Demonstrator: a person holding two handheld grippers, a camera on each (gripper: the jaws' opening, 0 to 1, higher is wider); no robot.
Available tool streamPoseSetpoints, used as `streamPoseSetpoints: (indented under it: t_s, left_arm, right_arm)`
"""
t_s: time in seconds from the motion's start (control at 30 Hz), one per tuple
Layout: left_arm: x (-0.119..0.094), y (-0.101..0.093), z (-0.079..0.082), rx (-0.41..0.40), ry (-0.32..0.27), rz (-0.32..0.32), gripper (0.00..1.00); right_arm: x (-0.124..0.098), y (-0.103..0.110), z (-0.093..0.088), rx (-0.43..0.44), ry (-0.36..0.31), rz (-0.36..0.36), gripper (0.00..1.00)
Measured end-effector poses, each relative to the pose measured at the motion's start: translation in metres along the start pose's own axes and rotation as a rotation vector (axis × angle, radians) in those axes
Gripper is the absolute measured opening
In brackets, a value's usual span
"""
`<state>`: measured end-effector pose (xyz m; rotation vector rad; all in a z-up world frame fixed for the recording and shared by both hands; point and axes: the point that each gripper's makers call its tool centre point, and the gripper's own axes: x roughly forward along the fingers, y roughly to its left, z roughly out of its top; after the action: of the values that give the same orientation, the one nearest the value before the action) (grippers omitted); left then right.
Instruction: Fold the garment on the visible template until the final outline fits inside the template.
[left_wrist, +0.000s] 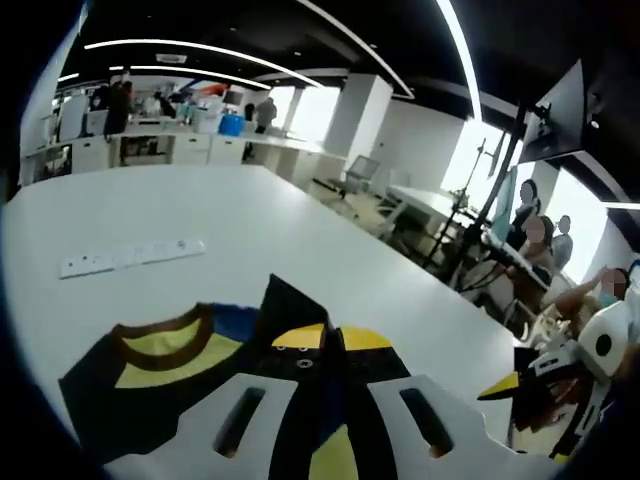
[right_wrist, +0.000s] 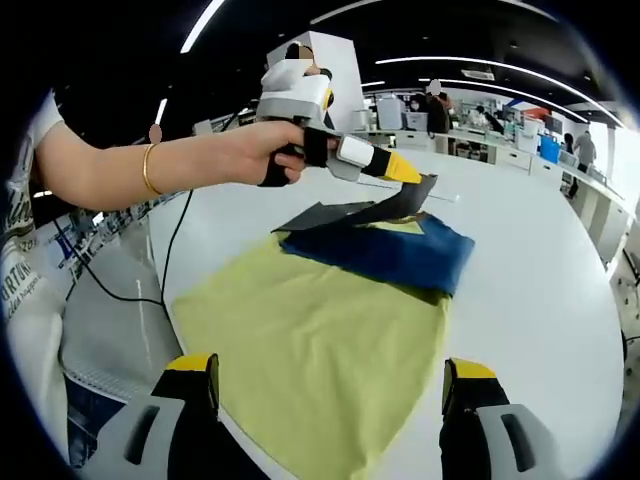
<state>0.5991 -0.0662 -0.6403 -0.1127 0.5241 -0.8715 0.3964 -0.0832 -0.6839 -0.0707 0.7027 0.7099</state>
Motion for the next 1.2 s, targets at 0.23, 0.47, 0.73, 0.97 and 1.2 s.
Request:
streamPoseSetpoints:
  t_s: [0.23,0.47,0.73,0.97,1.2]
  left_arm:
    - [0.016,-0.005,-0.023,-0.010,0.069,-0.003,0.01]
    - [0.025,-0.014,-0.037,0.009,0.113,-0.026,0.01]
    - [0.036,-0.018,-0.052,-0.109,0.146,-0.065,0.00]
    - [0.034,-0.034,-0.053,-0.124,0.128,-0.142,0.09]
    - [0.022,-0.042,-0.043,-0.064,0.075,-0.198,0.43]
  right_arm:
    - [0.000,-0.002,0.000,0.011,-0.006,-0.004,0.91]
    - [0.002,-0.003,0.000,0.022,-0.014,-0.005,0.91]
    - [0.002,-0.005,0.001,0.022,-0.018,-0.010,0.91]
    - [0.001,-0.005,0.002,0.023,-0.027,-0.012,0.91]
    - [0.000,-0.003,0.001,0.018,-0.023,-0.001,0.92]
